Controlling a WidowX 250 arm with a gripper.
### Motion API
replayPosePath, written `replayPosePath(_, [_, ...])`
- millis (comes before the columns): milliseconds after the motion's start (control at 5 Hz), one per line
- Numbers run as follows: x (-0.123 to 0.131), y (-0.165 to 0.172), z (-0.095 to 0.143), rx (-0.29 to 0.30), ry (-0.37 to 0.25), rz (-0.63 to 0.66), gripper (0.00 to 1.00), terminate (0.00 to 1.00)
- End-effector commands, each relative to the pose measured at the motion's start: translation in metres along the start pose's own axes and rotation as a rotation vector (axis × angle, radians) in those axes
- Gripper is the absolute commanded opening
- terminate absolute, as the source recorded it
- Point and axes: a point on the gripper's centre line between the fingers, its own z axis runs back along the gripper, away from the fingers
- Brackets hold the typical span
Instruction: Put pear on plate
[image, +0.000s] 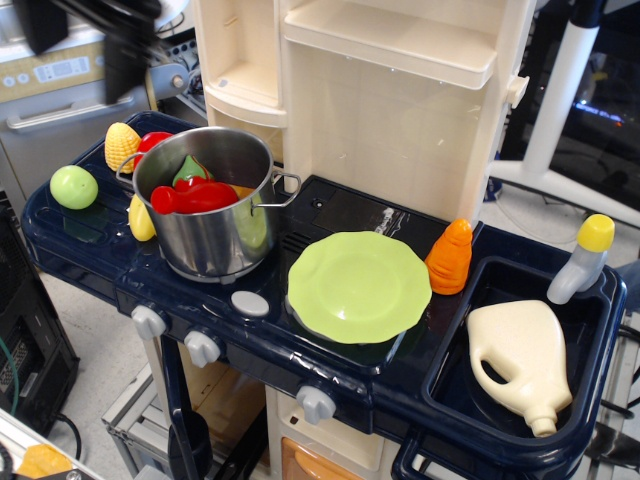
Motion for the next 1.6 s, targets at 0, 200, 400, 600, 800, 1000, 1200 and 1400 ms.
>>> replayPosePath(0, [0.009,0.063,-0.007,0.031,-0.060,-0.016,1.00,0.00])
replayPosePath(200, [0.014,0.078,-0.026,0.024,-0.072,-0.045,1.00,0.00])
replayPosePath(400, [0.015,0.069,-0.060,0.001,-0.081,-0.057,1.00,0.00])
replayPosePath(600, [0.012,0.064,-0.089,0.011,-0.083,-0.068,1.00,0.00])
replayPosePath(800, [0.009,0.062,-0.106,0.047,-0.077,-0.064,1.00,0.00])
replayPosePath(1000, [0.004,0.062,-0.118,0.053,-0.088,-0.036,1.00,0.00])
replayPosePath(1200, [0.003,0.061,-0.136,0.012,-0.109,-0.035,1.00,0.00])
replayPosePath(1400, [0.010,0.059,-0.147,-0.042,-0.131,-0.053,1.00,0.00])
